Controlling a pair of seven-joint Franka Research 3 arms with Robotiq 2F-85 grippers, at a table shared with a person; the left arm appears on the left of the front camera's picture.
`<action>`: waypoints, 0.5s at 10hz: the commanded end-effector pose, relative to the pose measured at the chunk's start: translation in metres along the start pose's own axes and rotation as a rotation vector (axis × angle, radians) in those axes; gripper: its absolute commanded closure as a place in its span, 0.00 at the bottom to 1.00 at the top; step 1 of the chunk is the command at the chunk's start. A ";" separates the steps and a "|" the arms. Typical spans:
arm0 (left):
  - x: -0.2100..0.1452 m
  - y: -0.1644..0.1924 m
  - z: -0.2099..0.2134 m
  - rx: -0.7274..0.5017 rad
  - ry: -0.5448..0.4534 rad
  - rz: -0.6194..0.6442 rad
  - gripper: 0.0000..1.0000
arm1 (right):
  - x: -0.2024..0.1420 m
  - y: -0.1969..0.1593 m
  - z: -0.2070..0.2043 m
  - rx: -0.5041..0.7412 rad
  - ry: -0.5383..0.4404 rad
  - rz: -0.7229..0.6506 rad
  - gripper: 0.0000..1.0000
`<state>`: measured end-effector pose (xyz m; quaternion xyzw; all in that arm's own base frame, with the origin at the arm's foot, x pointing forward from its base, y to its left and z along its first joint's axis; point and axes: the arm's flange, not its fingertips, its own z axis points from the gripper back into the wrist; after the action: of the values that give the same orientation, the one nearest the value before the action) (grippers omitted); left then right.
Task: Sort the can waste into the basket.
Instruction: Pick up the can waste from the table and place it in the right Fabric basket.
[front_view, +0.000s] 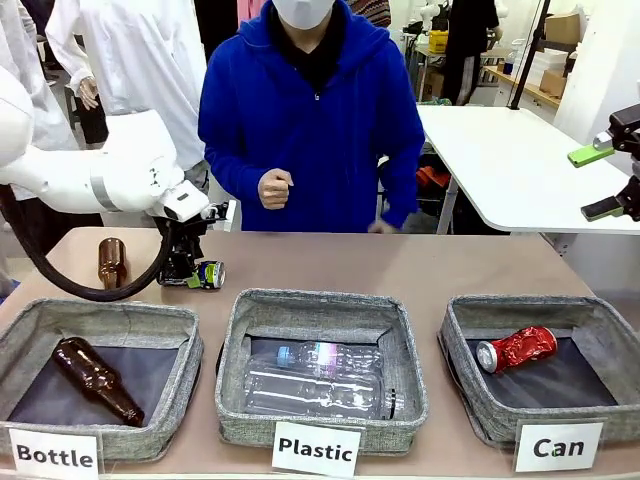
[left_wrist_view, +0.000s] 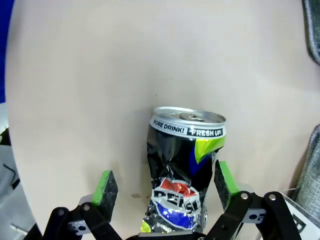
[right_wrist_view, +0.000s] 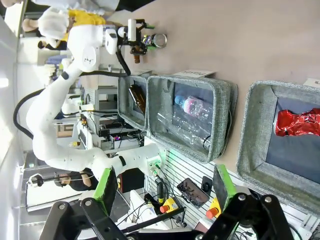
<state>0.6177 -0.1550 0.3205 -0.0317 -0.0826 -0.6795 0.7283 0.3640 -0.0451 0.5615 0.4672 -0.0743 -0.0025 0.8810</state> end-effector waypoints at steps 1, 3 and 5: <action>0.003 0.011 0.004 -0.019 0.021 0.004 0.00 | 0.001 0.000 0.004 -0.007 0.009 0.017 0.00; 0.002 0.013 0.002 -0.028 0.037 0.017 0.00 | 0.001 0.000 0.004 -0.007 0.009 0.017 0.00; 0.000 0.012 0.000 -0.037 0.060 0.019 0.60 | 0.001 0.000 0.004 -0.007 0.009 0.017 0.00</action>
<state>0.6252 -0.1533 0.3200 -0.0301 -0.0597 -0.6777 0.7323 0.3640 -0.0451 0.5615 0.4672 -0.0742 -0.0024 0.8810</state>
